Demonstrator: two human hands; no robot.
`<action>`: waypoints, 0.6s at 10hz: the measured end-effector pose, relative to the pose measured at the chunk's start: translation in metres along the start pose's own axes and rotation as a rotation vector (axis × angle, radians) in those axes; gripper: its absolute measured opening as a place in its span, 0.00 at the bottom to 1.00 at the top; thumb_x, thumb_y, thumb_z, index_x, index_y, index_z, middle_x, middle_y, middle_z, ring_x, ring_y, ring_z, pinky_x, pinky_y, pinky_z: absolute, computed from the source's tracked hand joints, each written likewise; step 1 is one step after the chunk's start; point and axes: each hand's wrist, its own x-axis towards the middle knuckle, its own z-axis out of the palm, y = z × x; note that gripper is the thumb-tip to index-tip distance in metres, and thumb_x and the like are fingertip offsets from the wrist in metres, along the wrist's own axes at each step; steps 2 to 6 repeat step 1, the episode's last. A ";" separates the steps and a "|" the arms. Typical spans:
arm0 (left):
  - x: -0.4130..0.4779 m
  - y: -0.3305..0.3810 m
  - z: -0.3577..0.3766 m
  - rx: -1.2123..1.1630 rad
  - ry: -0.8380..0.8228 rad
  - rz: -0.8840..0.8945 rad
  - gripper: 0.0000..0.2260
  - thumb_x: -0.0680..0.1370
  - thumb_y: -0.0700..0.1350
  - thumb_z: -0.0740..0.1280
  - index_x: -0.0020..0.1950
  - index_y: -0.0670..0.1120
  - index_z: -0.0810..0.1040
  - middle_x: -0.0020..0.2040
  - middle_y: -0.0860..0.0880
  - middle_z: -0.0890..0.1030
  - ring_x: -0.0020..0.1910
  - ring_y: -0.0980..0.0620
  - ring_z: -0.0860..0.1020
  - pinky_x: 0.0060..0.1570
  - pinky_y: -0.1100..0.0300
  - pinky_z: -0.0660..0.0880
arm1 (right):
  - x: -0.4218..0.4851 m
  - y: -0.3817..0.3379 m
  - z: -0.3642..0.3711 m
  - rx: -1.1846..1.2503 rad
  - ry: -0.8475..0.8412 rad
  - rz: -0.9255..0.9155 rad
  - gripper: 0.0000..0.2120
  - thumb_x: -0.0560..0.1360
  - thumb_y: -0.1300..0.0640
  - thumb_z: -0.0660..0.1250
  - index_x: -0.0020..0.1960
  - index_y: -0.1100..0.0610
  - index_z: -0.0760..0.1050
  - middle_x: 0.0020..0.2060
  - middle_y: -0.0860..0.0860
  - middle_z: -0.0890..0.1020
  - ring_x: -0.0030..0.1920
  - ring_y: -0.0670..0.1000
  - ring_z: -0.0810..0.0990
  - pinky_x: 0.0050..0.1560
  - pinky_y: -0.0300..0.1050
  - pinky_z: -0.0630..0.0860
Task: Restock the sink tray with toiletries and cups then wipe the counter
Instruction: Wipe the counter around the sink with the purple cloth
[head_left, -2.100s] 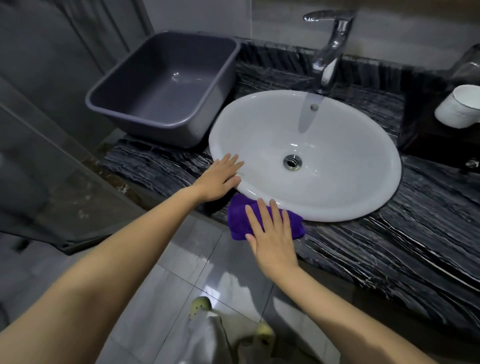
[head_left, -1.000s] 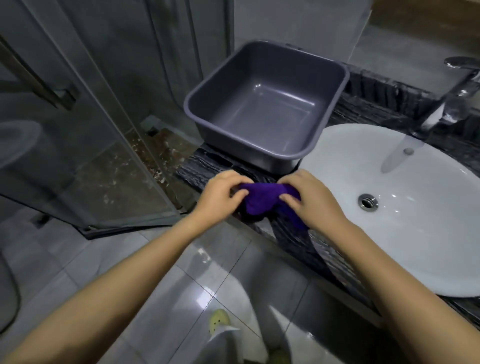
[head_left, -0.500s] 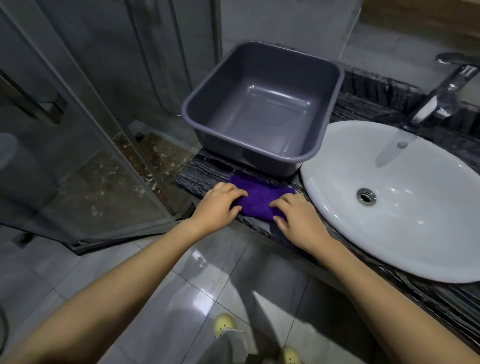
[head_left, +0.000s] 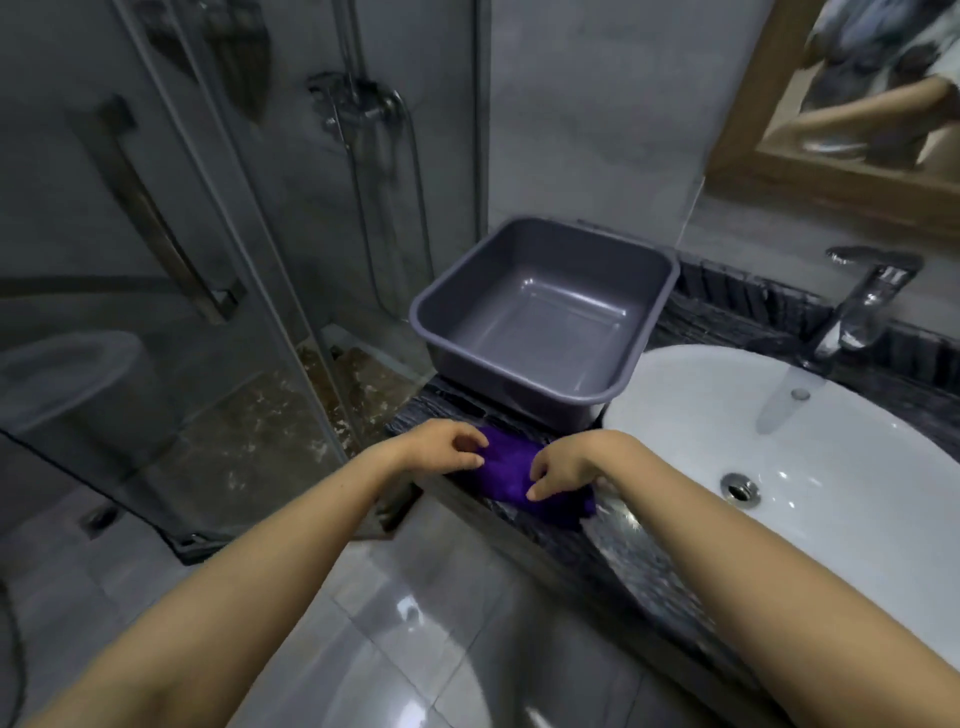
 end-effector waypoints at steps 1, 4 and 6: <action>-0.005 0.015 -0.034 -0.045 -0.131 -0.119 0.19 0.77 0.48 0.64 0.66 0.45 0.72 0.62 0.44 0.77 0.59 0.48 0.76 0.59 0.55 0.73 | -0.008 -0.003 -0.038 0.187 -0.120 -0.001 0.25 0.78 0.44 0.60 0.71 0.55 0.65 0.65 0.55 0.73 0.57 0.57 0.78 0.47 0.50 0.77; -0.005 0.015 -0.034 -0.045 -0.131 -0.119 0.19 0.77 0.48 0.64 0.66 0.45 0.72 0.62 0.44 0.77 0.59 0.48 0.76 0.59 0.55 0.73 | -0.008 -0.003 -0.038 0.187 -0.120 -0.001 0.25 0.78 0.44 0.60 0.71 0.55 0.65 0.65 0.55 0.73 0.57 0.57 0.78 0.47 0.50 0.77; -0.005 0.015 -0.034 -0.045 -0.131 -0.119 0.19 0.77 0.48 0.64 0.66 0.45 0.72 0.62 0.44 0.77 0.59 0.48 0.76 0.59 0.55 0.73 | -0.008 -0.003 -0.038 0.187 -0.120 -0.001 0.25 0.78 0.44 0.60 0.71 0.55 0.65 0.65 0.55 0.73 0.57 0.57 0.78 0.47 0.50 0.77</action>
